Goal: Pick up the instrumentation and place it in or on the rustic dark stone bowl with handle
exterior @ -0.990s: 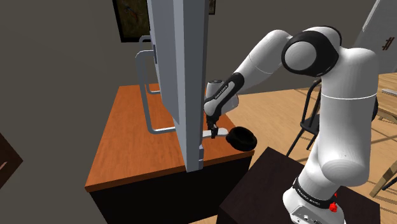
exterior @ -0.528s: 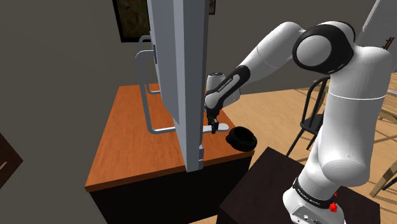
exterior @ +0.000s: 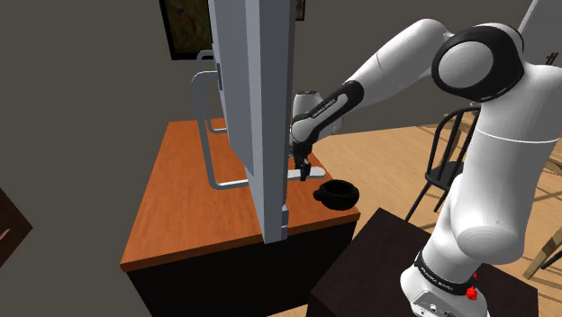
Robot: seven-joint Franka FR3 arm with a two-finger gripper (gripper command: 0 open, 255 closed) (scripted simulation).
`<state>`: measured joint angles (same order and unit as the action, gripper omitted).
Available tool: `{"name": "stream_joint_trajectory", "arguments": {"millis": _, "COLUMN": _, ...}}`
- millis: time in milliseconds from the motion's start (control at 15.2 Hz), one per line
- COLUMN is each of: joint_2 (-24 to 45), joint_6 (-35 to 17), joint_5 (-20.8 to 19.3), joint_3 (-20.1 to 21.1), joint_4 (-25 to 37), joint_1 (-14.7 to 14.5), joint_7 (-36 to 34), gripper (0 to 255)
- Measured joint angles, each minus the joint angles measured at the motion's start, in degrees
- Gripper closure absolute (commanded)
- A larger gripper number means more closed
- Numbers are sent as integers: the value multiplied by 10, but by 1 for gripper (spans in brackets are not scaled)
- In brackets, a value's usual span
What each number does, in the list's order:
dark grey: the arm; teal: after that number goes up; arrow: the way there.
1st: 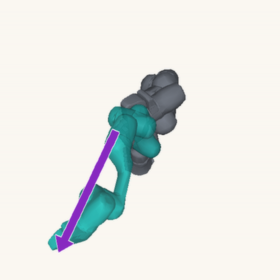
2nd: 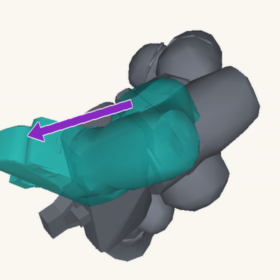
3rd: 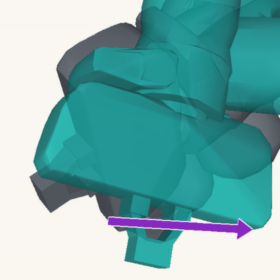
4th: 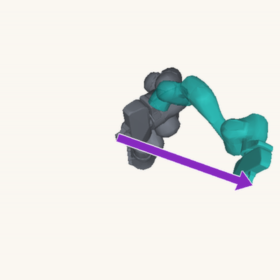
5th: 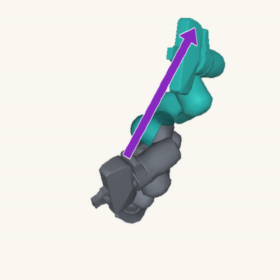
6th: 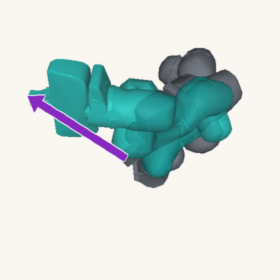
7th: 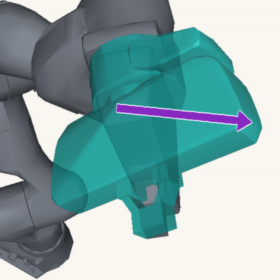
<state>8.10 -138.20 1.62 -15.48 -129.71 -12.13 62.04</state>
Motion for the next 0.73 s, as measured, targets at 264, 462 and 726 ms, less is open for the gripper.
{"name": "stream_joint_trajectory", "arguments": {"millis": 264, "joint_2": -25, "joint_6": 30, "joint_5": -10, "joint_3": -2, "joint_4": 6, "joint_1": -2, "joint_7": -7, "gripper": 255}}
{"name": "stream_joint_trajectory", "arguments": {"millis": 462, "joint_2": -38, "joint_6": 50, "joint_5": -15, "joint_3": -3, "joint_4": 14, "joint_1": -2, "joint_7": -10, "gripper": 255}}
{"name": "stream_joint_trajectory", "arguments": {"millis": 726, "joint_2": -63, "joint_6": 71, "joint_5": -24, "joint_3": -4, "joint_4": 10, "joint_1": -2, "joint_7": -14, "gripper": 255}}
